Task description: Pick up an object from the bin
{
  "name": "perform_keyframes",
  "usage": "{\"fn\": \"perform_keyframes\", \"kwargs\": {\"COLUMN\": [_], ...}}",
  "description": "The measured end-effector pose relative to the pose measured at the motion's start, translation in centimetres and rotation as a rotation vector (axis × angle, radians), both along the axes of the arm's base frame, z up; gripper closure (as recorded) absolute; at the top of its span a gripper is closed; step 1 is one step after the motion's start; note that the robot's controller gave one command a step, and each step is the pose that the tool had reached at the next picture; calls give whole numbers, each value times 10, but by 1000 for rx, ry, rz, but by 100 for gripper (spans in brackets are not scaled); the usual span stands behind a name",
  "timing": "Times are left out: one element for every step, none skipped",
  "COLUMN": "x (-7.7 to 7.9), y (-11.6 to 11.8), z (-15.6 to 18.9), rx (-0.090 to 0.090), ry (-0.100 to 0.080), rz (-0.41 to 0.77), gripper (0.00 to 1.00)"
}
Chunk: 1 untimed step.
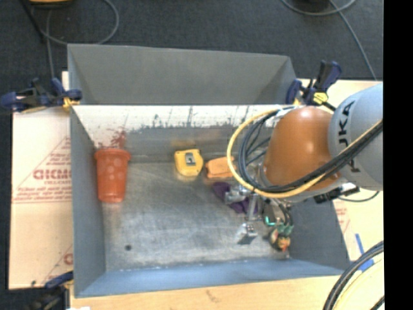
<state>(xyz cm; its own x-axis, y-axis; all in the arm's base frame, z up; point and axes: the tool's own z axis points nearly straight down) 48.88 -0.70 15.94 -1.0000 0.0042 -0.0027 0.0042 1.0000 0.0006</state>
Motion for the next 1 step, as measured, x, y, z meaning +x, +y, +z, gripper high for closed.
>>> {"fn": "perform_keyframes", "kwargs": {"x": [57], "y": [13], "z": [2], "rx": [-2], "ry": [0], "rz": [64], "gripper": [0]}}
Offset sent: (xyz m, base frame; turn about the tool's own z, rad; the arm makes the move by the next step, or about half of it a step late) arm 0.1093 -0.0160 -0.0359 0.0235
